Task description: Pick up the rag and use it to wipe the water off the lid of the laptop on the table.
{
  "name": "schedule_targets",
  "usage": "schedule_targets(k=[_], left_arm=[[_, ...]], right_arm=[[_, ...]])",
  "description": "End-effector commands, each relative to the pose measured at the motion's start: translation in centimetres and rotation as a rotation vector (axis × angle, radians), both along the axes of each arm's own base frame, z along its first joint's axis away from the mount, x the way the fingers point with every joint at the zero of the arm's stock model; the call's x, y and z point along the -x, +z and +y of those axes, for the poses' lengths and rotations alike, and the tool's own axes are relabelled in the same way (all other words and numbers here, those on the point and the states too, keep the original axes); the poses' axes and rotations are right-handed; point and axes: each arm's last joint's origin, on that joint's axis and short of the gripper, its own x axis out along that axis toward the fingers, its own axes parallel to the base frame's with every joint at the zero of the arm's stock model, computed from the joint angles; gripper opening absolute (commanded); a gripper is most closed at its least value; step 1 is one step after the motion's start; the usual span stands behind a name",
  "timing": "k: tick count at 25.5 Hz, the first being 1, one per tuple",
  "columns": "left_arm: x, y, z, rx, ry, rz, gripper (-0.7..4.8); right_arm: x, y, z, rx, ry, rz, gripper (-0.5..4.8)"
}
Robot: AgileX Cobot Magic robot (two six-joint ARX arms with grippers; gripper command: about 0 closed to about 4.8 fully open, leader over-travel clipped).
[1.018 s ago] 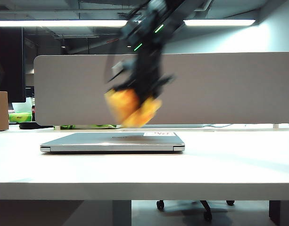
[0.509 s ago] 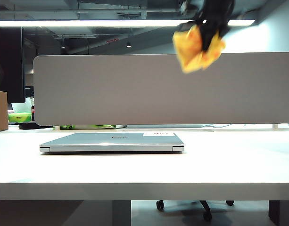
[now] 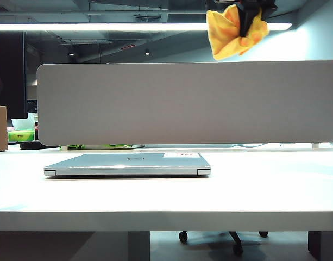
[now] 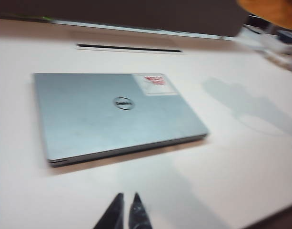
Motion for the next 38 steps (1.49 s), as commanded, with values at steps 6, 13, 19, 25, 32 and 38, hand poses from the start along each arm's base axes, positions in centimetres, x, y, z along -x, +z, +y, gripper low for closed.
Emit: schedule_targets(k=[6, 13, 19, 25, 32, 38], left_arm=[[-0.2, 0.4, 0.6, -0.056, 0.226, -0.034, 0.21], [-0.3, 0.6, 0.8, -0.062, 0.266, -0.055, 0.21], [-0.4, 0.6, 1.0, -0.083, 0.356, -0.052, 0.21], [-0.4, 0.6, 1.2, -0.087, 0.410, -0.051, 0.21], [-0.4, 0.6, 1.2, -0.087, 0.409, -0.052, 0.21], [-0.4, 0.6, 1.1, -0.085, 0.398, -0.052, 0.21]], right_arm=[[4.4, 2.4, -1.4, -0.010, -0.014, -0.014, -0.09], [8.8, 2.2, -2.7, -0.062, -0.011, -0.173, -0.09], [9.5, -4.1, -2.9, -0.103, -0.006, -0.269, -0.08], [8.5, -10.0, -2.5, -0.131, 0.008, -0.318, 0.40], [7.7, -13.4, -3.2, -0.079, -0.090, -0.315, 4.79], [9.4, -12.1, -4.1, -0.004, -0.218, -0.320, 4.54]])
